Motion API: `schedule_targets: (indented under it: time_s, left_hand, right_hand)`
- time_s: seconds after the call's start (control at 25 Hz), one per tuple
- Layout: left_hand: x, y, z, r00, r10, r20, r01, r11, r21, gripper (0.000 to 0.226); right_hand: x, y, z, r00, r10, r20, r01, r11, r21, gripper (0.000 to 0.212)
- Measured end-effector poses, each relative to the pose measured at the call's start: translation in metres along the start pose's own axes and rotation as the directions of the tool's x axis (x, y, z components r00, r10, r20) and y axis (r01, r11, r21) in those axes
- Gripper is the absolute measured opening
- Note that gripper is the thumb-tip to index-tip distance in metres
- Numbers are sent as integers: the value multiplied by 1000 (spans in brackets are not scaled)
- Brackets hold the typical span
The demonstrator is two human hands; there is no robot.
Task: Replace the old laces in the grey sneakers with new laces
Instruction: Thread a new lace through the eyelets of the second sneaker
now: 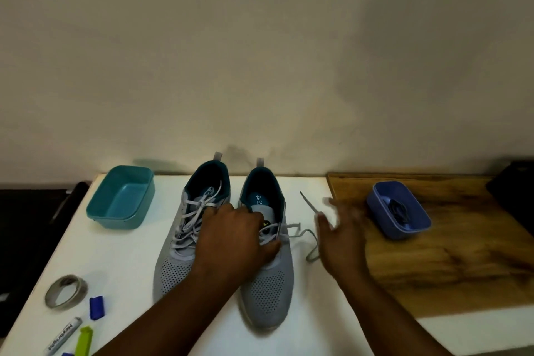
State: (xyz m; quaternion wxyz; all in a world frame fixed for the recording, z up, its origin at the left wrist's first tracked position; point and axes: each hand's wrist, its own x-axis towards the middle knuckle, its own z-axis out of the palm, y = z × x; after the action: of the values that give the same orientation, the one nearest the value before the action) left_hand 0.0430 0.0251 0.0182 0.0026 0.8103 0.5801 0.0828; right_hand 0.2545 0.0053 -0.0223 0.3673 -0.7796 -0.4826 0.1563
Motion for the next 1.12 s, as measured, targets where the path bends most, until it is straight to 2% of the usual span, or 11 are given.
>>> schedule_targets:
  time_s: [0.08,0.12,0.28,0.4,0.48,0.52,0.64,0.76,0.84,1.0,1.12]
  left_hand:
    - [1,-4,3,1000,-21,4,21,1000,21,65]
    - [1,-7,4,1000,-28,-6,29,999,43,64]
    - [-5,-13,8,998,-57,-24,60,992,115,67]
    - [-3,-11,6,998,-60,-7,60,990,129,73]
    - [-2,-12,5,999,-39,3,38,993,110,79]
    - [-2,-14,5,1000,-28,3,27,995,91,81]
    - [-1,-17,5,1000,4,3,-5,999,46,77]
    - [-2,-18,8,1000,28,3,-28,999,33,71]
    - [-4,-20,10,999,39,-4,-39,999,16,68]
    - [-2,-20,13,999,52,-11,-52,998,23,68]
    - [-2,-18,13,998,63,-27,-62,998,13,66]
  right_hand:
    - [-16,-11,15,926,-249,283,292,949,-121,16]
    - [-21,-15,20,897,-280,341,325,942,-82,12]
    - [-10,-11,17,933,-334,132,335,942,16,7]
    - [22,7,-15,980,71,-188,-37,982,183,14]
    - [27,19,-25,912,360,-195,-296,909,294,9]
    - [24,21,-23,916,370,-156,-332,916,227,5]
    - [-1,3,0,995,-33,91,38,998,-54,35]
    - [-18,-21,19,905,-324,276,391,889,-240,14]
    - [-16,-19,17,914,-331,233,383,894,-232,6]
    - [8,-5,-9,946,-309,-95,239,866,-438,5]
    - [9,-1,-9,967,-208,-151,127,899,-420,9]
